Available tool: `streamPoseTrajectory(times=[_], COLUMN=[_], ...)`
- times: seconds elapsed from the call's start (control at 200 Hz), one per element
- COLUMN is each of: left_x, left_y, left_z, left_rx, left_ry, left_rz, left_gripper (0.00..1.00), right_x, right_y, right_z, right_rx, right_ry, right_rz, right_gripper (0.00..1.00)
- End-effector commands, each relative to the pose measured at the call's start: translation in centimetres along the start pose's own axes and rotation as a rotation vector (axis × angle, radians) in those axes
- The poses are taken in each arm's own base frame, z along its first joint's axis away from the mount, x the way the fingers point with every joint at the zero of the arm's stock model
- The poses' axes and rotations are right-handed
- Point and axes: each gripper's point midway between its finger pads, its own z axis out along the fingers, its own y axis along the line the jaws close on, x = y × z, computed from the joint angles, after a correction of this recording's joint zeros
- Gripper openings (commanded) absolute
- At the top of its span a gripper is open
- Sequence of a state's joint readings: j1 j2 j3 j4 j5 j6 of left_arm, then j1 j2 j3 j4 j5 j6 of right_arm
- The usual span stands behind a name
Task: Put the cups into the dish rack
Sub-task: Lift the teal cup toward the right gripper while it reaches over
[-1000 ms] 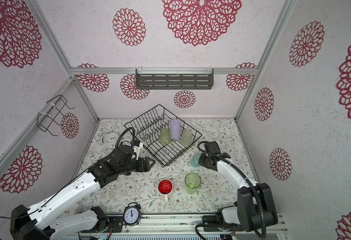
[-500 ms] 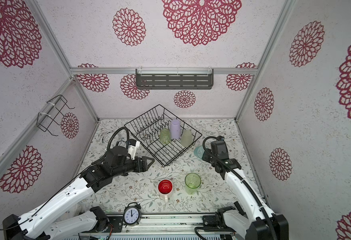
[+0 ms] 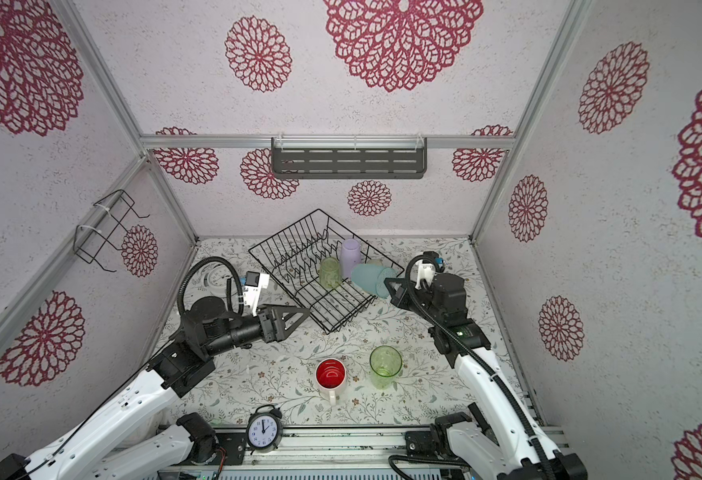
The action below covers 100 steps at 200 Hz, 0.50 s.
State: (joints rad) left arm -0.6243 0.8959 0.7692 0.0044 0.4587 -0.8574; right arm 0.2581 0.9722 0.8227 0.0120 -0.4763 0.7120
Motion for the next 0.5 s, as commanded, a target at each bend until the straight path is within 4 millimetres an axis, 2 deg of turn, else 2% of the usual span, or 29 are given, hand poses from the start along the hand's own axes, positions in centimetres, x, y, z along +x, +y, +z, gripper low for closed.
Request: streamPoseTrajectory(times=[0.0,0.12,0.22,0.34,0.42,0.495], left_x=[-1.8,-2.9,-3.5,-3.0,-2.8,-2.5], left_y=[-2.5,-2.8,-3.7,-5.1,-5.5,-4.7], left_z=[-0.5,-0.9,-0.8,-0.1,0.1,0.5], left_rx=[0.115,0.164,0.234,0.332,0.389,0.375], left_ry=[-0.040,-0.063,-0.048,0.019,0.030,0.037], left_rz=[0.003,-0.002,-0.003,-0.004,-0.026,-0.050], left_gripper=[0.97,0.97,0.97,0.97,0.97,0.97], right_x=[-1.7,-1.3,0.4,2.5,3.5,4.1], right_y=[7.4,9.9,12.4,15.1,16.0,16.3], right_z=[-1.6,-1.9,-1.9,-1.8,-1.5,-1.3], right_rx=[-0.311,-0.409,-0.467,-0.556,-0.597,-0.621], right_ry=[0.001,0.040,0.103,0.189,0.239,0.264], right_rz=[-0.005,-0.014,-0.083,-0.111,-0.103,-0.106], right_gripper=[0.00,0.00,0.00,0.00,0.00,0.00])
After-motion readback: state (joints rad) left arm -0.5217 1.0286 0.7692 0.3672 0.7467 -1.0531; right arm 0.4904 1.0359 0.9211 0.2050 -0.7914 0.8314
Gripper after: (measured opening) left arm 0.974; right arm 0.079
